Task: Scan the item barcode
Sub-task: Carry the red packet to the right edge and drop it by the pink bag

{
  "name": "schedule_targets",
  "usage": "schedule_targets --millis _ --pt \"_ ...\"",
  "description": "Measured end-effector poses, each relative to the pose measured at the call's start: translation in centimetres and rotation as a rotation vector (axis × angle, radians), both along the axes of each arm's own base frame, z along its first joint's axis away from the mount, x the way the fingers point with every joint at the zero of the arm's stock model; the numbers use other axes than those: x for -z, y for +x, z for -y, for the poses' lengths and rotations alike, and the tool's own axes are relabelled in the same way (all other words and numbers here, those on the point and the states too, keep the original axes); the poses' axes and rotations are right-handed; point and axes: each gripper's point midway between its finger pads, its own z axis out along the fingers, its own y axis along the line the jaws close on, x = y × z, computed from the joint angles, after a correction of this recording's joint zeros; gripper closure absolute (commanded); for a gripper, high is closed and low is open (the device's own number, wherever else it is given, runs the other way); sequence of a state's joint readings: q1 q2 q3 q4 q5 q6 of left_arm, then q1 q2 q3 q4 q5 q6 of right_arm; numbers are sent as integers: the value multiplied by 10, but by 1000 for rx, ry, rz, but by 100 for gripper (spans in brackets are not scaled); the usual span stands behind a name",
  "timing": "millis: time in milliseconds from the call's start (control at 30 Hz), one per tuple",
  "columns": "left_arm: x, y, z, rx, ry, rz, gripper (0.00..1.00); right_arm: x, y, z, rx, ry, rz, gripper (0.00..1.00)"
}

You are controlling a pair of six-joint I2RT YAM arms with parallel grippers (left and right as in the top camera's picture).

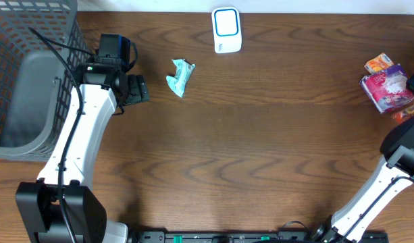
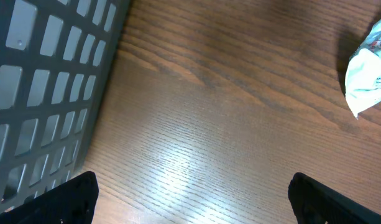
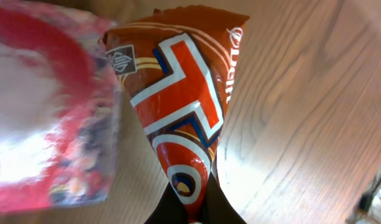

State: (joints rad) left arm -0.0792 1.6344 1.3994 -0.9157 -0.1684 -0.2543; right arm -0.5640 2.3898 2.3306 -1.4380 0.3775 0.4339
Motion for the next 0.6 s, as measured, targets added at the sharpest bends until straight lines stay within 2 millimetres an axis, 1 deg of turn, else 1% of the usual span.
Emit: schedule_targets --millis 133,267,400,500,600 --pt "0 0 0 0 0 0 2 27 -7 2 48 20 -7 98" --pt "0 0 0 0 0 0 2 54 -5 1 64 33 7 98" --pt "0 0 0 0 0 0 2 77 6 -6 67 82 71 99" --pt "0 0 0 0 0 0 2 87 19 -16 85 141 147 99" --pt "0 0 0 0 0 0 2 89 32 -24 146 192 225 99"
